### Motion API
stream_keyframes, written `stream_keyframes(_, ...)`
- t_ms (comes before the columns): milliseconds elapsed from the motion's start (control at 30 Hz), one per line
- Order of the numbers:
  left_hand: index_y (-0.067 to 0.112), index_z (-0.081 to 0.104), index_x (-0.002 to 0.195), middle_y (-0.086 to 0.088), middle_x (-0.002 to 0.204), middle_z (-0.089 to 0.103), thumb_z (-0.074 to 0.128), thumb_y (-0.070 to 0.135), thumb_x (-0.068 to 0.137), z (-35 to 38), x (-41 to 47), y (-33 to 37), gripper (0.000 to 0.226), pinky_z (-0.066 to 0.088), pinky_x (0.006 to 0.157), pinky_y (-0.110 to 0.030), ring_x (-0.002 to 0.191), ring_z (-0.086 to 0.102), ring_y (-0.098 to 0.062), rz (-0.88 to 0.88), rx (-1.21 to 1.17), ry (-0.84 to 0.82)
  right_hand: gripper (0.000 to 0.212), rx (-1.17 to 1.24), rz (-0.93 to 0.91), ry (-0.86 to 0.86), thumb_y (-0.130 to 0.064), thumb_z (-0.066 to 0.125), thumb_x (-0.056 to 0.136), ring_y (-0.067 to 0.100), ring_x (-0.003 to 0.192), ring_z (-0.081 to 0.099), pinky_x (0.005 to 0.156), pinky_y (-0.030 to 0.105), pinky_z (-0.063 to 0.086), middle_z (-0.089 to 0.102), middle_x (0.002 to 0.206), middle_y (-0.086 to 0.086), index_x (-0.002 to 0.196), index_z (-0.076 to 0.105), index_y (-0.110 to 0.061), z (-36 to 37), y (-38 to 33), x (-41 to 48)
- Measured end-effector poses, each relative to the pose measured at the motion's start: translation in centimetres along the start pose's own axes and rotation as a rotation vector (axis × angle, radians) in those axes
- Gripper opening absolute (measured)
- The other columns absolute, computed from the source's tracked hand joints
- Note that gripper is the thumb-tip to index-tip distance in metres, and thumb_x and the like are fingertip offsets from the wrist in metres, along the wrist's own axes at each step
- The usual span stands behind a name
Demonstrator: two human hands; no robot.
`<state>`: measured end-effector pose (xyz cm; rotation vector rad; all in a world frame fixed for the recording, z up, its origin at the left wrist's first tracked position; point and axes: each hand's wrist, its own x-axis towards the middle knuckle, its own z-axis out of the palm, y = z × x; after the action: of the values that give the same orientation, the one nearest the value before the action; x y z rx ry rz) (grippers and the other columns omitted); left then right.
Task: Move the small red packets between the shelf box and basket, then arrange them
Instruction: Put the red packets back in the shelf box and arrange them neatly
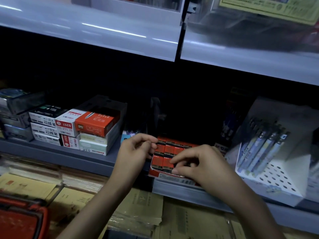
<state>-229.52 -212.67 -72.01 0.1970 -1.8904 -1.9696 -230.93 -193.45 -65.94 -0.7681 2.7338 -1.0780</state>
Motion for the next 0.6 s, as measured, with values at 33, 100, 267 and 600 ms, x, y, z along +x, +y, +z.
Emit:
stream_keyframes(33,0.006,0.074,0.097,-0.005,0.080,0.071,0.052,-0.001,0.099,0.0,0.0,0.0,0.023,0.052,0.064,-0.016,0.072,0.065,-0.008,-0.001,-0.003,0.001,0.018,-0.004,0.003,-0.011,-0.022,0.085,0.080,-0.003,0.057,0.059,0.054,0.013,0.044,0.076,0.079,-0.012,0.095,0.081,-0.030,-0.3,0.0,-0.2)
stream_keyframes(100,0.006,0.074,0.096,-0.005,0.080,0.072,0.052,-0.001,0.100,0.0,-0.1,0.0,0.024,0.053,0.064,-0.017,0.073,0.065,-0.009,-0.004,-0.015,0.000,0.015,-0.048,0.020,0.047,-0.024,0.083,0.082,0.004,0.063,0.064,0.060,0.022,0.051,0.075,0.079,-0.018,0.093,0.080,-0.035,-1.5,0.3,-0.5)
stream_keyframes(267,0.008,0.075,0.096,-0.002,0.081,0.075,0.052,0.000,0.101,-0.1,-0.1,0.0,0.024,0.055,0.064,-0.019,0.073,0.068,-0.010,-0.003,-0.026,0.010,0.014,-0.227,0.120,0.360,-0.032,0.081,0.084,-0.005,0.069,0.060,0.060,0.010,0.039,0.069,0.079,-0.019,0.098,0.077,-0.032,-3.1,1.7,-1.2)
stream_keyframes(600,0.032,0.071,0.101,0.003,0.087,0.069,0.059,0.010,0.098,0.6,-1.4,-0.4,0.025,0.052,0.061,-0.017,0.077,0.066,-0.003,0.150,0.398,0.011,0.018,-0.404,0.135,0.362,-0.037,0.078,0.087,0.007,0.080,0.060,0.076,0.029,0.052,0.057,0.098,-0.014,0.105,0.074,-0.033,-0.6,2.7,-0.8)
